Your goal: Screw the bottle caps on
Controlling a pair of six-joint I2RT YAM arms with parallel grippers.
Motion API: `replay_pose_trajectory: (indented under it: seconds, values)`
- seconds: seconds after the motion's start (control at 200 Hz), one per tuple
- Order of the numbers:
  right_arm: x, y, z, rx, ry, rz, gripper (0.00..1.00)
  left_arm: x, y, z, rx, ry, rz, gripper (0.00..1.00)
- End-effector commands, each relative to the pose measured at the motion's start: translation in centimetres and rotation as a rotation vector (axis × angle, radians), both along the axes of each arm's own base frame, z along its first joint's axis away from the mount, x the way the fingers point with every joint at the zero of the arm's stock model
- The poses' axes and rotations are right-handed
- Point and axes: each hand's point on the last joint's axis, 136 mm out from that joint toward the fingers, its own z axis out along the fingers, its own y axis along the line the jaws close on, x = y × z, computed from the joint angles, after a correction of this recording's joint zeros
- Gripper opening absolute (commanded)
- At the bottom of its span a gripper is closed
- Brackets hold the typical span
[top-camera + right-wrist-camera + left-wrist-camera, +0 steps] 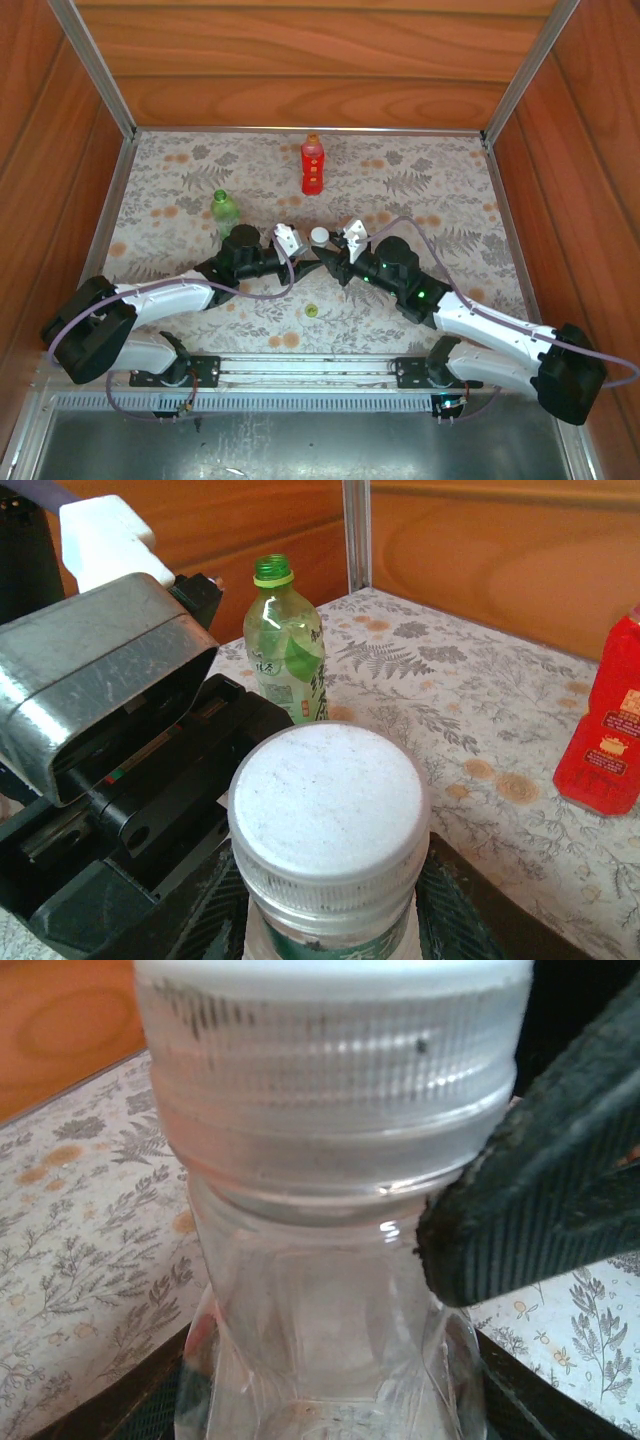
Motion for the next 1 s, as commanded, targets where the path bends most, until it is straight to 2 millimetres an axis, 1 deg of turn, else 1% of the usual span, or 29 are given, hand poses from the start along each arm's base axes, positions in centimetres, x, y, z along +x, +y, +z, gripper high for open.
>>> replay_pose_trajectory:
  seconds: [0.0,0.105,0.18,0.225,0.295,0.355,0.445,0.57,0.65,0.71,0.825,0.914,0.994]
  values:
    - [-0.2,0.8,1.9,0.044,-0.014,0.03,0.39,-0.2,-0.4,1.8,-0.045,-0.028,-0.026,0.56]
    - [-0.2,0.7,1.6,0.019,-0.018,0.029,0.37,-0.2,-0.4,1.8,-0.044,-0.027,-0.028,0.56]
    - [-0.1,0.5,1.5,0.011,-0.028,0.019,0.37,-0.2,-0.4,1.7,-0.041,-0.03,-0.024,0.58]
    - [-0.1,0.5,1.4,-0.003,-0.038,0.026,0.42,-0.1,-0.4,1.7,-0.042,-0.031,-0.022,0.58]
    - [-0.1,0.7,1.1,-0.02,-0.038,0.029,0.52,-0.2,-0.4,1.8,-0.044,-0.033,-0.025,0.58]
    - [0.1,0.8,1.0,-0.023,-0.04,0.027,0.55,-0.2,-0.5,1.9,-0.047,-0.032,-0.03,0.58]
    - [0.3,1.2,1.2,-0.02,-0.045,0.03,0.53,-0.3,-0.5,1.8,-0.045,-0.029,-0.032,0.58]
    - [0.4,1.3,0.9,-0.038,-0.043,0.033,0.41,-0.2,-0.4,1.7,-0.044,-0.031,-0.027,0.58]
    - [0.4,1.0,0.8,-0.051,-0.046,0.026,0.36,-0.1,-0.2,1.6,-0.039,-0.033,-0.011,0.59]
    - [0.6,0.5,1.0,-0.053,-0.052,-0.002,0.35,0.2,0.0,1.5,-0.034,-0.038,0.006,0.64]
    - [1.9,-0.7,1.2,-0.053,-0.062,-0.099,0.32,0.9,0.5,1.3,-0.022,-0.046,0.058,0.85]
    - [3.8,-2.1,1.2,-0.045,-0.052,-0.216,0.3,1.6,1.2,1.1,-0.016,-0.05,0.126,0.95]
    - [6.0,-3.5,1.0,-0.03,-0.044,-0.318,0.3,2.2,2.1,1.0,-0.019,-0.055,0.189,1.0]
